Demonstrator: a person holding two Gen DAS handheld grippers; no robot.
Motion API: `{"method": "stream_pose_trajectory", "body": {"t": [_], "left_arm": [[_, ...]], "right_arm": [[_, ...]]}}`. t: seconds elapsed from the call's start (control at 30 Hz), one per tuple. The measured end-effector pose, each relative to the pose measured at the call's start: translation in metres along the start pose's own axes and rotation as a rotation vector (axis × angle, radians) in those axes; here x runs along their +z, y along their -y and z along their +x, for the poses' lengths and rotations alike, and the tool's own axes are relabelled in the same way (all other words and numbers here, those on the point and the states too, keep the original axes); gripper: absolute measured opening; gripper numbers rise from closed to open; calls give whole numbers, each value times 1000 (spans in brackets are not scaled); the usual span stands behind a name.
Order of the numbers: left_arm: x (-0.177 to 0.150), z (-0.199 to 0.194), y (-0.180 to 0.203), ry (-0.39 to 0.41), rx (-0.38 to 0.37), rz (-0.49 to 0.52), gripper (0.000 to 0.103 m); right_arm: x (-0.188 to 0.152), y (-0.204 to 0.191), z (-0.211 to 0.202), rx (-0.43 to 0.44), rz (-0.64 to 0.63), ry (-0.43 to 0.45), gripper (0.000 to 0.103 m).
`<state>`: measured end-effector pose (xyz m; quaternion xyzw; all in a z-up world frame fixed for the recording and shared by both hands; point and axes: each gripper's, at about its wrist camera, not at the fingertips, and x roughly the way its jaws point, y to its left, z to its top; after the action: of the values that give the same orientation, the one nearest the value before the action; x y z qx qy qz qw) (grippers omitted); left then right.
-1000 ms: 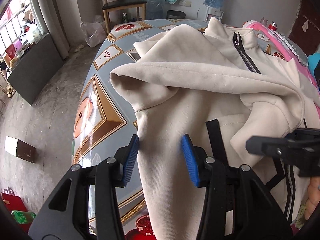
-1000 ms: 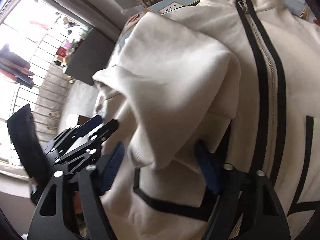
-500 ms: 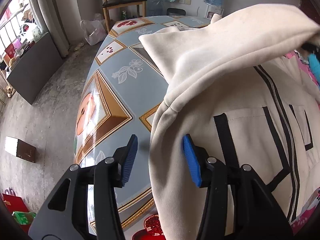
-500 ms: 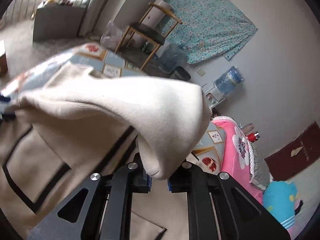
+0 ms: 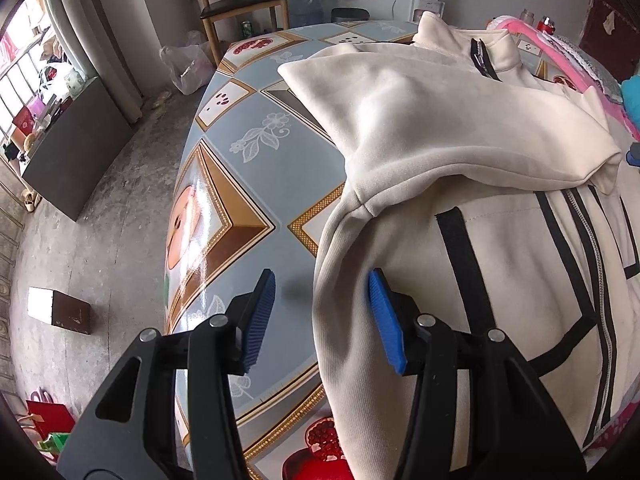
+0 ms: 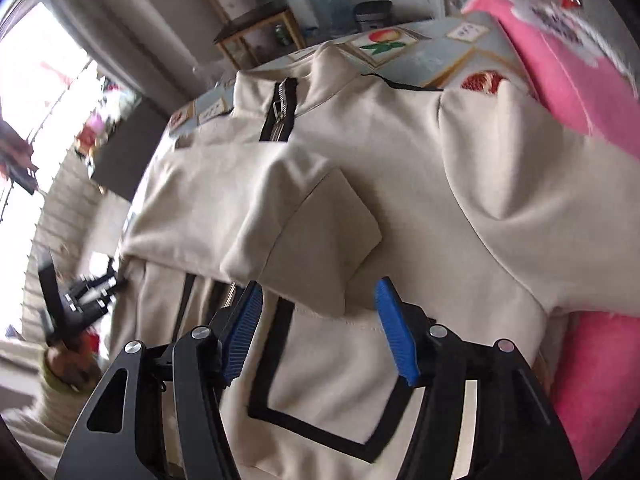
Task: Fold large clothes
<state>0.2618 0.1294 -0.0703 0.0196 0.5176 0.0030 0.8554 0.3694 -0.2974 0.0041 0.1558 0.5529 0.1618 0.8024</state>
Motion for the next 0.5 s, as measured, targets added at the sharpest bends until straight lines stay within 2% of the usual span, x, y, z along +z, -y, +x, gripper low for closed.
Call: {"method": "stream_pose_trajectory", "body": {"t": [0.1, 0.17, 0.23, 0.3, 0.33, 0.37, 0.4, 0.5], "left_arm": [[1, 2, 1, 8, 27, 1, 48], [1, 1, 2, 12, 37, -1, 48], [2, 1, 2, 15, 45, -3, 48], [2, 1, 2, 18, 49, -3, 48], [2, 1, 3, 21, 53, 0, 47], [1, 1, 3, 24, 54, 3, 46], [1, 1, 4, 27, 55, 6, 46], [1, 0, 5, 28, 56, 17, 43]], "right_arm": [[0, 17, 27, -25, 120, -51, 52], [3, 20, 45, -37, 159, -69, 42], [10, 25, 60, -46, 179, -64, 40], [20, 20, 65, -78, 147, -39, 36], [20, 17, 68, -86, 131, -35, 28], [20, 12, 73, -100, 107, -35, 15], [19, 0, 74, -137, 60, -31, 11], [27, -20, 65, -214, -34, 26, 6]]}}
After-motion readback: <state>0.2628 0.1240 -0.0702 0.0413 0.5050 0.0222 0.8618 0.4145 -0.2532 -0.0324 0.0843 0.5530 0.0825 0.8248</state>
